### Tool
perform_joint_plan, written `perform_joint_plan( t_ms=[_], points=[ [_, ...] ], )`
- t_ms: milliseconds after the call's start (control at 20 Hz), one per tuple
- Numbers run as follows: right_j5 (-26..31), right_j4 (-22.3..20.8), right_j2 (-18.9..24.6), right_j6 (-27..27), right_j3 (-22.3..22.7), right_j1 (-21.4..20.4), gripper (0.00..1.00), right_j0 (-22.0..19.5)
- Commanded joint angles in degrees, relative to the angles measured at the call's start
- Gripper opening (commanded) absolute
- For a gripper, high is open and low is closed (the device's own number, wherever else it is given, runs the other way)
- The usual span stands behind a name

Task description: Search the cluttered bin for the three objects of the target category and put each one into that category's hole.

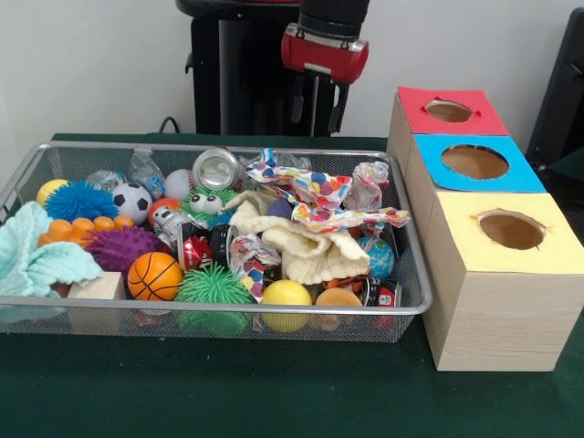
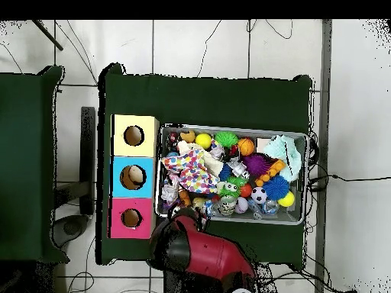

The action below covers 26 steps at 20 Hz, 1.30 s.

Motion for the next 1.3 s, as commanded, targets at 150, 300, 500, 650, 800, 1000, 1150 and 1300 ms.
perform_joint_plan(
  t_ms=[150, 300, 500, 650, 800, 1000, 1150, 1300],
  points=[
    [5.4, 4.0, 3.7, 8.8, -6.8, 0.5, 1.00, -0.8],
    [5.8, 4.3, 3.8, 8.2, -9.4, 2.2, 1.00, -0.3],
    [5.7, 4.3, 4.1, 7.6, -11.5, 4.0, 1.00, -0.5],
    [4.6, 3.9, 4.5, 7.2, -12.4, 5.4, 1.00, -1.0],
    [4.4, 3.3, 4.9, 6.6, -13.2, 5.9, 1.00, -1.5],
    [2.6, 2.3, 5.8, 6.1, -14.1, 6.8, 1.00, -2.4],
    [0.6, 1.7, 6.9, 6.2, -14.1, 8.0, 1.00, -3.4],
    [-2.2, 1.1, 7.3, 7.0, -13.7, 9.2, 1.00, -3.8]
  ],
)
